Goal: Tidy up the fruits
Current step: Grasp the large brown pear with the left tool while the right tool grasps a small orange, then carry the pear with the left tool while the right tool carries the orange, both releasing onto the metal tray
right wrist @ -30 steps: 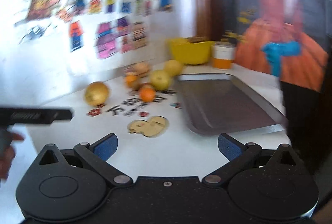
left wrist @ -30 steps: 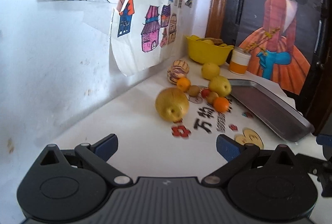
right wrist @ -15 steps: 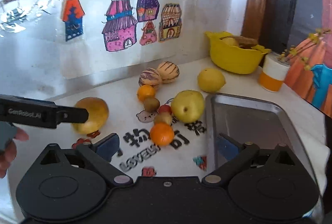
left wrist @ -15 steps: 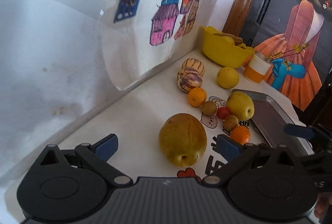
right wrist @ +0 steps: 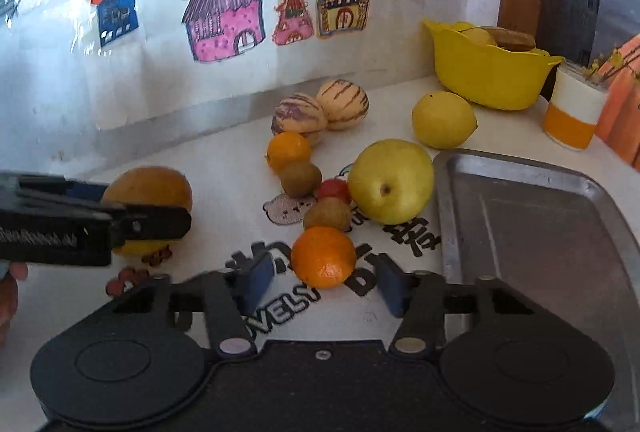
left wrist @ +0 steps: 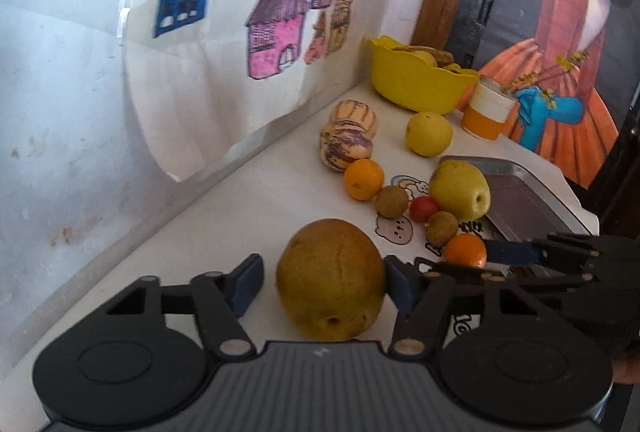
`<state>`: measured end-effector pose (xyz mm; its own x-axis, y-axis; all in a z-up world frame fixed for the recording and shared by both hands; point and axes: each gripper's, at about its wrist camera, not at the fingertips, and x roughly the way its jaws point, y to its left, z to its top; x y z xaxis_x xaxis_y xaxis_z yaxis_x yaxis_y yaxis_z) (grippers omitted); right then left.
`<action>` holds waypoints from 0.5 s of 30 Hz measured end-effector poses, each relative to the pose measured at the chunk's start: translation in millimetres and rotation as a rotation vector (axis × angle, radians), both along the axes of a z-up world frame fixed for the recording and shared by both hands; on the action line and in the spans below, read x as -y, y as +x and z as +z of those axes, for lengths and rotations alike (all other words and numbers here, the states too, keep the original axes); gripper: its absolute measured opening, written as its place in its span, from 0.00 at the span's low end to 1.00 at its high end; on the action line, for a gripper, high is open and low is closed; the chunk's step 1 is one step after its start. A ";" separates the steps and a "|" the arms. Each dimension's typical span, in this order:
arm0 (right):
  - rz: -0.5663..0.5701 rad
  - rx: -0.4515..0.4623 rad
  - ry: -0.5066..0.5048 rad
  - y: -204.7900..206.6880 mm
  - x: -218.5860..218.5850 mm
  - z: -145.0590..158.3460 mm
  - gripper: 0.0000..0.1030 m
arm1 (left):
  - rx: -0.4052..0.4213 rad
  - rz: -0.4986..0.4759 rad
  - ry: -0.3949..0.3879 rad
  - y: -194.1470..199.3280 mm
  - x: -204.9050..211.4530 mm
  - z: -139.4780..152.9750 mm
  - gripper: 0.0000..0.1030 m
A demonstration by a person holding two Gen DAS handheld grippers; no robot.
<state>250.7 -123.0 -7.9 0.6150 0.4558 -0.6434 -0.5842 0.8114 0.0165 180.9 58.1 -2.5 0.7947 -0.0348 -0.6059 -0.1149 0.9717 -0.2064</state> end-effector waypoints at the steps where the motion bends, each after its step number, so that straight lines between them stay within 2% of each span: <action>1: -0.003 0.002 0.003 0.5 -0.5 -0.1 0.45 | -0.002 -0.006 0.000 0.5 0.8 0.1 0.59; 3: -0.010 0.005 0.009 0.7 -0.3 -0.1 0.36 | -0.004 -0.001 0.014 2.0 3.7 1.1 0.59; 8: -0.001 -0.019 0.044 -4.2 7.6 1.6 0.35 | -0.022 0.010 0.009 1.8 6.8 3.0 0.58; 15: -0.018 -0.014 0.110 -21.8 44.1 22.9 0.35 | 0.001 -0.056 -0.026 8.5 38.7 17.8 0.58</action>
